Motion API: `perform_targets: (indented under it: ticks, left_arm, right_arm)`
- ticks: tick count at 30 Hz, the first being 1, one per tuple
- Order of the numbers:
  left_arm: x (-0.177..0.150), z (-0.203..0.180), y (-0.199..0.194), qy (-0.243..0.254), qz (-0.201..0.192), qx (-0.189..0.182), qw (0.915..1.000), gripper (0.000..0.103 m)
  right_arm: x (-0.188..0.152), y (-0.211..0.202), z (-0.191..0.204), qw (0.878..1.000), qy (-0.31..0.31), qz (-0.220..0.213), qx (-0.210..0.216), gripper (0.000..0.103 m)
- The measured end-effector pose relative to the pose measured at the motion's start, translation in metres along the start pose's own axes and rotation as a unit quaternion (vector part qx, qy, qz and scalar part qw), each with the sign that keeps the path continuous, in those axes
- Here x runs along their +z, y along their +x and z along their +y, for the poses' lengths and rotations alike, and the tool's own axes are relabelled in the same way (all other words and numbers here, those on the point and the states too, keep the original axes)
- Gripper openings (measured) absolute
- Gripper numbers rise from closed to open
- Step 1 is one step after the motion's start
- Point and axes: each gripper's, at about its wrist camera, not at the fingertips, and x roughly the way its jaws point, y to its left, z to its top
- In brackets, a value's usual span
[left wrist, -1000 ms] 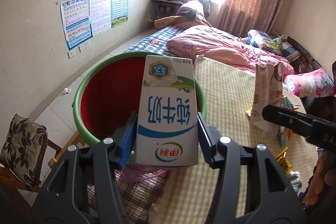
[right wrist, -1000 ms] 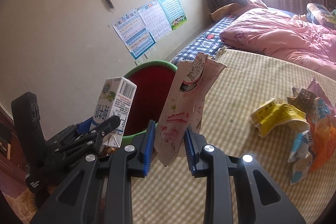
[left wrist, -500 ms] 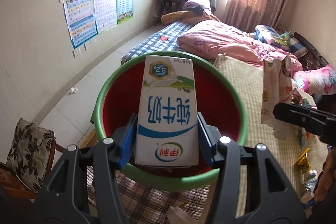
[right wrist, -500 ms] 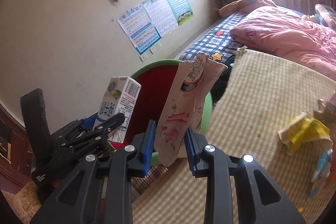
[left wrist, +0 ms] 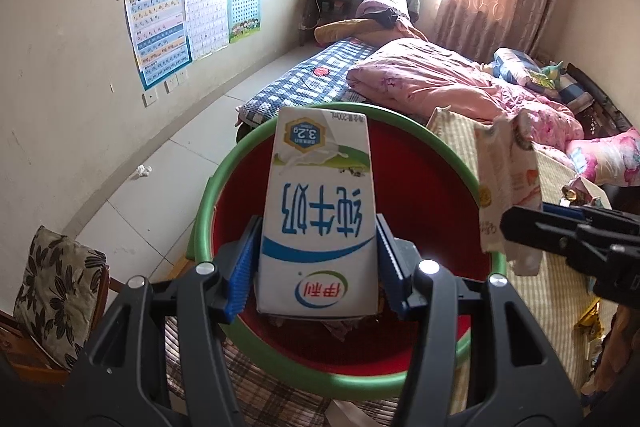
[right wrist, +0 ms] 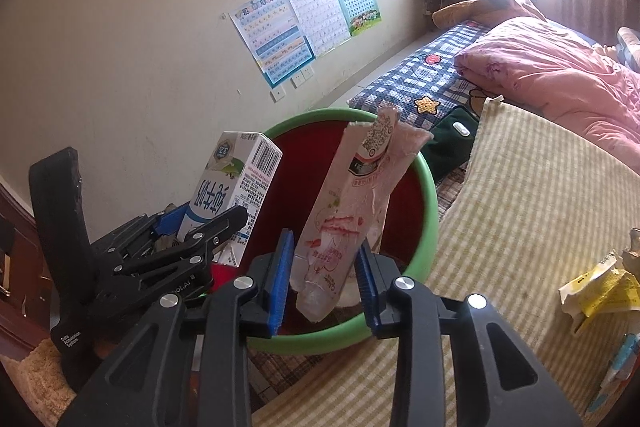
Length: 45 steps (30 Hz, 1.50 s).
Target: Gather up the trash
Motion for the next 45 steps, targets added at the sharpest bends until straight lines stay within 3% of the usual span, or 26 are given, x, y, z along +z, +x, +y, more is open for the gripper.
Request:
perform_targets:
  ticks: [3,13,18,25,29,31,36,42,44,45]
  left_arm:
    - [0.002,-0.002,0.002,0.008,-0.004,0.009,0.9999,0.069]
    - [-0.007,-0.022,-0.008,0.038,-0.017,0.004,0.9991,0.072]
    - [-0.018,-0.056,-0.016,0.070,-0.020,-0.031,0.9969,0.074]
    - [-0.040,-0.108,-0.023,0.093,0.009,-0.087,0.9918,0.076]
    - [-0.057,-0.130,-0.025,0.090,0.021,-0.089,0.9918,0.077]
    - [-0.063,-0.142,-0.028,0.081,0.040,-0.093,0.9916,0.077]
    - [-0.070,-0.168,-0.043,0.080,0.036,-0.085,0.9925,0.077]
    - [-0.077,-0.196,-0.051,0.080,0.044,-0.105,0.9902,0.077]
    - [-0.082,-0.207,-0.053,0.082,0.050,-0.115,0.9887,0.077]
    - [-0.084,-0.212,-0.053,0.083,0.053,-0.120,0.9879,0.077]
  right_arm:
    - [0.002,0.000,-0.001,1.000,0.005,-0.003,0.002,0.049]
    - [-0.014,-0.030,-0.003,1.000,0.020,-0.023,-0.008,0.053]
    - [-0.036,-0.064,-0.027,0.997,0.047,-0.040,-0.048,0.055]
    - [-0.070,-0.113,-0.097,0.984,0.103,-0.047,-0.141,0.057]
    - [-0.083,-0.138,-0.144,0.974,0.111,-0.051,-0.189,0.058]
    - [-0.089,-0.147,-0.169,0.971,0.119,-0.051,-0.199,0.058]
    - [-0.089,-0.152,-0.219,0.969,0.118,-0.041,-0.212,0.058]
    - [-0.083,-0.130,-0.251,0.974,0.090,0.008,-0.207,0.070]
    - [-0.084,-0.130,-0.251,0.975,0.072,0.006,-0.210,0.062]
    - [-0.085,-0.131,-0.249,0.977,0.070,0.007,-0.202,0.042]
